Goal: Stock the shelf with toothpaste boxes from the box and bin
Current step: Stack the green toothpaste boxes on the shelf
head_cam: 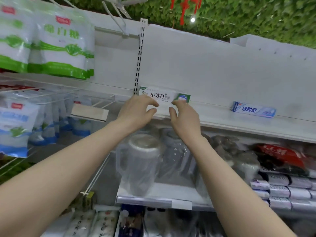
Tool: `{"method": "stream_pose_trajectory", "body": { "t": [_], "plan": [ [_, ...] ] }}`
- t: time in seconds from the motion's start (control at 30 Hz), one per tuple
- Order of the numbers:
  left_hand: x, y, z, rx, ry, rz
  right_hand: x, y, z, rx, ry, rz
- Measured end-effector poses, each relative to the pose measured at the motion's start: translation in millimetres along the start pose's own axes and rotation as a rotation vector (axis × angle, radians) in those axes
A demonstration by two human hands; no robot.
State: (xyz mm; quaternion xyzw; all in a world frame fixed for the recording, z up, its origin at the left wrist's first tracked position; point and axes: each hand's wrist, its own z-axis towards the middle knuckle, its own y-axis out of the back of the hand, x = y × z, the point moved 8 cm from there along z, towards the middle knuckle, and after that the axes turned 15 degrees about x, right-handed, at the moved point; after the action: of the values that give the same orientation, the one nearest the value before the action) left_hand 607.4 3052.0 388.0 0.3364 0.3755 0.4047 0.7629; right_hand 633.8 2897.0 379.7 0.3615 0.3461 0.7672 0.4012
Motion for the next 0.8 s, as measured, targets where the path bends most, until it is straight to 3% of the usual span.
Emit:
{"method": "stream_pose_trajectory", "body": {
  "t": [0.1, 0.23, 0.8],
  "plan": [
    [-5, 0, -39, -0.057, -0.084, -0.046, 11, -7, -39, -0.075, 0.036, 0.020],
    [6, -30, -90, 0.024, -0.087, -0.097, 23, -39, -96, -0.065, 0.074, 0.030],
    [128, -297, -332, 0.561, 0.329, -0.214, -28, -337, -352, 0.564, -0.105, 0.205]
  ]
}}
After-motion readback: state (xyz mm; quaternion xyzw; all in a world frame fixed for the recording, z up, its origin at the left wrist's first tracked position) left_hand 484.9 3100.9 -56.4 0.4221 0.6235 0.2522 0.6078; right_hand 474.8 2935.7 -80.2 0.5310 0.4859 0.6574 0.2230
